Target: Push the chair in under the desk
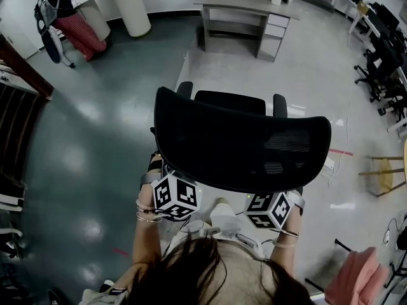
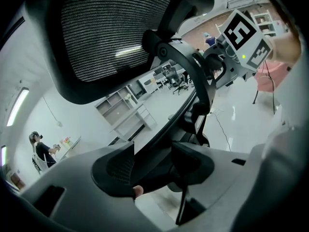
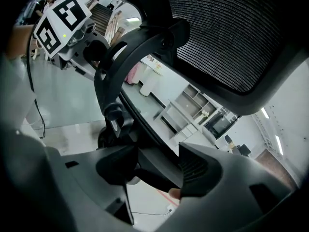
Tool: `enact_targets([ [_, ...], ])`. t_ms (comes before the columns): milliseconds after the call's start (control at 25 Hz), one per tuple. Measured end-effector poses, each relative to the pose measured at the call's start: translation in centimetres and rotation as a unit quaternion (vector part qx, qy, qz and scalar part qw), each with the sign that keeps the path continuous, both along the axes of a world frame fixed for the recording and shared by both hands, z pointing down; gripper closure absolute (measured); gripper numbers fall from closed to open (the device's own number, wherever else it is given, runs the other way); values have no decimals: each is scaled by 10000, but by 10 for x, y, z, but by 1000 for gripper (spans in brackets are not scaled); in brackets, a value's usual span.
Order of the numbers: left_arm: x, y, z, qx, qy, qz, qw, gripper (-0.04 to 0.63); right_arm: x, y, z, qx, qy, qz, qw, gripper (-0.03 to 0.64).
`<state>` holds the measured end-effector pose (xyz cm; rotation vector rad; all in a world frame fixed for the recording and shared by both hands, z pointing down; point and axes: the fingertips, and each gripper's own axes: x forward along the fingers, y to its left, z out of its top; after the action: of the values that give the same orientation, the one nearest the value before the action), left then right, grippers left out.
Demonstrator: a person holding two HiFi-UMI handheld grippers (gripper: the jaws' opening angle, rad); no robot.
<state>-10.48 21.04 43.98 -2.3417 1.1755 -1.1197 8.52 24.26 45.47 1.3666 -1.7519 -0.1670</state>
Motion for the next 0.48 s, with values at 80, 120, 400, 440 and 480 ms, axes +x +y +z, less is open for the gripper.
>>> enact_targets([
  [80,0,-7,0,-32,-23,-36,10000,367,0,-8,0,0,2,-18,10000,370],
  [120,0,-10,0,-39,-31,-60,10000,367,0,-11,0,8,3,-32,10000,370],
  [400,8,-36,-1,-123,-87,-167,9997,367,8,-38,-2,59,16,-157,9999,370],
  [440,9,-39,-1,-136,-95,-184,9997,367,9,-42,-2,62,16,-190,9998,371],
  [480,10,-43,-2,-152,-106,-200,9996,367,10,-46,-3,64,19,-223,9997,370],
])
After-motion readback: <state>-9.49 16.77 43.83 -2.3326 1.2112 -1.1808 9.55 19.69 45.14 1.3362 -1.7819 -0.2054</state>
